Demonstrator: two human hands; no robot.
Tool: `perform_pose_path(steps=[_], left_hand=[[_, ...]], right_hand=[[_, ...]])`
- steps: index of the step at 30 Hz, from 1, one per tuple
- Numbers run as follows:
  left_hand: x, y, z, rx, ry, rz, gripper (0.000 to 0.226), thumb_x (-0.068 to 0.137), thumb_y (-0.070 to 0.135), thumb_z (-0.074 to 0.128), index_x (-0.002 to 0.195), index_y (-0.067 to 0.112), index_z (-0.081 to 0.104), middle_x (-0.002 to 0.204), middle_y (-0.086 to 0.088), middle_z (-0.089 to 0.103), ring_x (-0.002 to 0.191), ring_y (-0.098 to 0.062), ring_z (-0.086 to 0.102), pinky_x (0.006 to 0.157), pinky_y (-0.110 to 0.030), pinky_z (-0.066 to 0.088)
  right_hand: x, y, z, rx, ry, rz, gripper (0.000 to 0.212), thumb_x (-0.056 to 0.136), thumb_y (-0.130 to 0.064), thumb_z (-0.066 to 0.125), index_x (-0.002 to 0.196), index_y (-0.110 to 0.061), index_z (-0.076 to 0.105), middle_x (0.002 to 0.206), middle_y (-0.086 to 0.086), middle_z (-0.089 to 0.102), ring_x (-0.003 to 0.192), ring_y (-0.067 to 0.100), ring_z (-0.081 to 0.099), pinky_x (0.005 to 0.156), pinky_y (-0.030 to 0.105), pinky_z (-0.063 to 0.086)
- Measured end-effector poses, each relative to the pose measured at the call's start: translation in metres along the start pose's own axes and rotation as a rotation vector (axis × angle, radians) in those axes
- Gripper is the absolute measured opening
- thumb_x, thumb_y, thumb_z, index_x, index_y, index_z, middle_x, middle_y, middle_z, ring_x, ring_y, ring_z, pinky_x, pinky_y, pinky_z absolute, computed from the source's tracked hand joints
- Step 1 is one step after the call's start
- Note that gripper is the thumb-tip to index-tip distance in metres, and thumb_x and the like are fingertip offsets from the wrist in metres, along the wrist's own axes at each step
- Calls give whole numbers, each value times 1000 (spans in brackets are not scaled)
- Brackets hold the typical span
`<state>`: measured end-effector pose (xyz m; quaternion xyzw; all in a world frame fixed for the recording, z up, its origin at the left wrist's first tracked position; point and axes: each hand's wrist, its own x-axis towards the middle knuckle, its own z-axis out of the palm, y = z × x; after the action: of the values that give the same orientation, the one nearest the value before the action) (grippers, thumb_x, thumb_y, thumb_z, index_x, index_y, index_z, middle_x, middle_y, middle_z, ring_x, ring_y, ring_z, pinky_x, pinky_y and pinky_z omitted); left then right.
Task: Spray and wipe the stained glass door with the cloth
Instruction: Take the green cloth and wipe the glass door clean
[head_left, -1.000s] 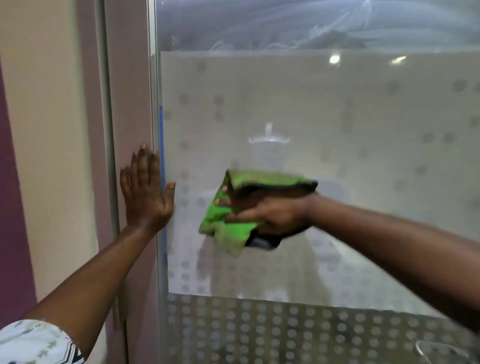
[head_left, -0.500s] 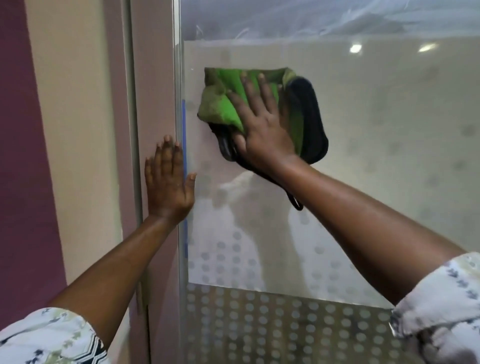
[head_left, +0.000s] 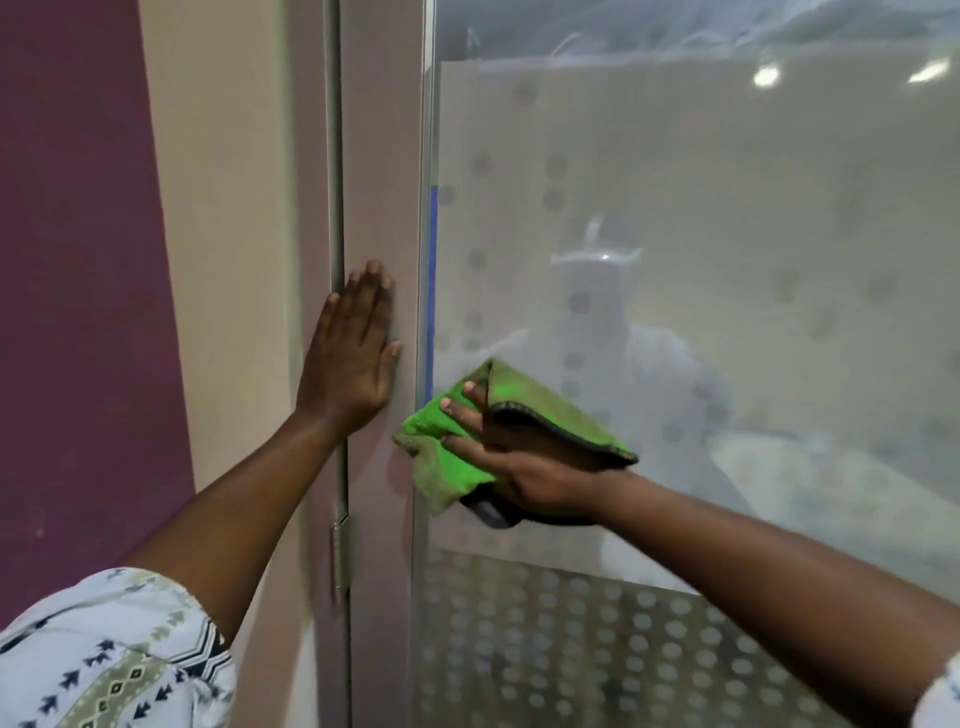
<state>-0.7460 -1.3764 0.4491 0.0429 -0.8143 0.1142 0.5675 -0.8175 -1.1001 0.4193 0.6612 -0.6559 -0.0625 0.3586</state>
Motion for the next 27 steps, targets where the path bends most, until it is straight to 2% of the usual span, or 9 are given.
perform_pose_path(steps=[3,5,8,11,14,16,19,22,27], left_hand=[[0,-2,4,27,24,22,66,107,38,28,165,11,13,174,-10,9,161,-25,9,130,-34,-3],[-1,-3,6,30,42,34,66,108,40,23,165,11,13,174,-10,9,161,-26,11,130,-35,-2],[-1,-4,8,3,60,32,66,107,37,30,166,13,10,174,-5,4,162,-22,6,130,-34,-2],[0,-5,10,-11,81,35,67,106,35,32,166,14,9,174,-1,-2,162,-18,2,130,-33,-3],[-1,-5,11,-15,107,48,65,106,33,33,165,12,14,174,-4,3,162,-21,6,131,-34,-2],[-2,-5,10,-24,137,53,63,104,29,37,162,6,26,171,-12,21,159,-30,20,131,-34,0],[-2,-4,7,-52,198,72,56,99,24,47,148,-2,48,152,-26,50,145,-43,42,131,-33,3],[0,-5,3,-158,191,43,67,95,24,55,153,-5,37,158,-27,40,151,-34,32,130,-26,-1],[-1,-5,7,-12,117,68,67,104,25,39,164,9,15,173,-13,14,161,-26,10,130,-34,-3]], right_hand=[[23,30,-44,-94,88,52,55,105,-29,52,154,-8,42,164,25,27,154,46,20,124,57,18],[50,56,-81,-221,206,175,60,104,-39,41,156,-10,38,164,23,30,153,44,25,125,56,18],[99,86,-130,-256,283,422,66,101,-47,37,161,-22,28,170,12,19,158,38,13,126,56,17],[136,93,-140,-259,289,513,74,95,-56,36,163,-28,23,173,8,10,159,38,2,126,61,6],[148,77,-117,-162,329,510,76,95,-49,44,163,-25,21,173,11,5,159,38,-3,124,52,-10],[145,60,-94,-74,360,446,76,94,-39,53,162,-18,27,171,16,9,158,41,-2,123,43,-13],[128,33,-60,-6,394,394,75,91,-29,61,158,-9,35,168,23,16,157,46,3,127,45,-9],[97,3,-22,29,370,343,74,92,-30,63,157,-6,37,168,23,18,157,46,5,129,51,-3],[36,-48,43,59,143,256,72,96,-41,56,159,-12,33,171,17,11,158,40,-1,126,60,9]])
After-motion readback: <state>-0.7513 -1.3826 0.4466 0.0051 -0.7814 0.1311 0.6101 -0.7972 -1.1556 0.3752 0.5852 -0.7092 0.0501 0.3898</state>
